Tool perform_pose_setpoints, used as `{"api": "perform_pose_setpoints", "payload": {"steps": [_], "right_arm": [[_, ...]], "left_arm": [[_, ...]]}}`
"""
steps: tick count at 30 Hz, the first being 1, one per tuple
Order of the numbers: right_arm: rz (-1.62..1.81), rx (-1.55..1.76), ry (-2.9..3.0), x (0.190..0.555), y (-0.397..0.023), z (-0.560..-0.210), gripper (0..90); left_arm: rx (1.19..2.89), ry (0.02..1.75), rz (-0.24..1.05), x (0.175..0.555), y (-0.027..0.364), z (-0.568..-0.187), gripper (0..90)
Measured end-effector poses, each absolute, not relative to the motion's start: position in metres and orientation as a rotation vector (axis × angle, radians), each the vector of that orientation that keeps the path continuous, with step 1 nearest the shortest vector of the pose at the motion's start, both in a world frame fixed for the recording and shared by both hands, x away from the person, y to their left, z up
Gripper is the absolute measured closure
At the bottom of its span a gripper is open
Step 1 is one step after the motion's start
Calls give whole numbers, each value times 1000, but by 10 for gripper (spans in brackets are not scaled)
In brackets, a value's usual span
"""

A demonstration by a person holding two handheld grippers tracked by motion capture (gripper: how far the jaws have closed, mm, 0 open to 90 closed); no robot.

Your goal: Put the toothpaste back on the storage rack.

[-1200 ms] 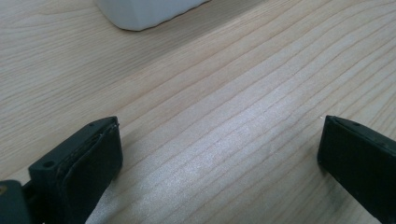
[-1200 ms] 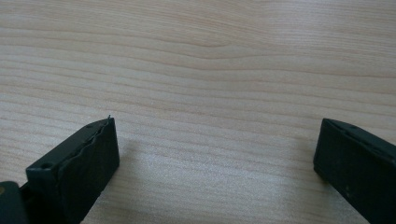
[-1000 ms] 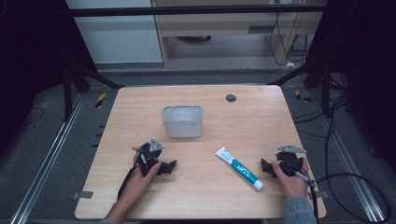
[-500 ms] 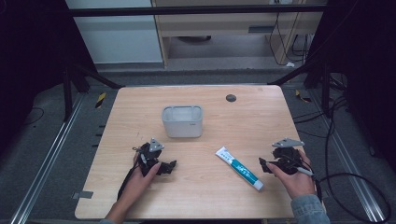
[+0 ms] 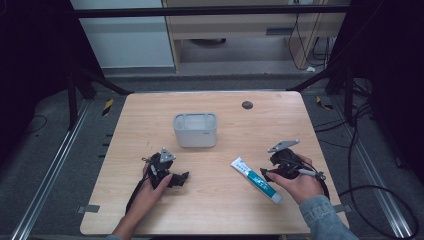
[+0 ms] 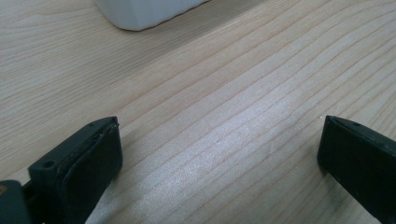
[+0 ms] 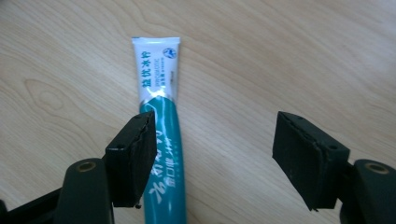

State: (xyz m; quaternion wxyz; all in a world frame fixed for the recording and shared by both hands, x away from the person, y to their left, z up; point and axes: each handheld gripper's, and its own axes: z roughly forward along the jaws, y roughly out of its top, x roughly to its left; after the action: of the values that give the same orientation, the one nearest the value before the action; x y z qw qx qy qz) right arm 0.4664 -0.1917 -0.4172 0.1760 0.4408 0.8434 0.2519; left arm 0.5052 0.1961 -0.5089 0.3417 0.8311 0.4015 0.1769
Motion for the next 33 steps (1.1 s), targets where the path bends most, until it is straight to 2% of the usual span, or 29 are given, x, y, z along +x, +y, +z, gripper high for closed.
{"api": "perform_pose_setpoints", "payload": {"steps": [12,19,33], "right_arm": [[669,1205,2491,484,-164,-429,339],[649,1201,2522,485,-157,-435,327],[623,1263,2565,498,-142,-450,359]], "left_arm": [[2162,1042,459,505,196,-509,0],[2162,1042,459,505,196,-509,0],[2163,1041,459,505,196,-509,0]]}}
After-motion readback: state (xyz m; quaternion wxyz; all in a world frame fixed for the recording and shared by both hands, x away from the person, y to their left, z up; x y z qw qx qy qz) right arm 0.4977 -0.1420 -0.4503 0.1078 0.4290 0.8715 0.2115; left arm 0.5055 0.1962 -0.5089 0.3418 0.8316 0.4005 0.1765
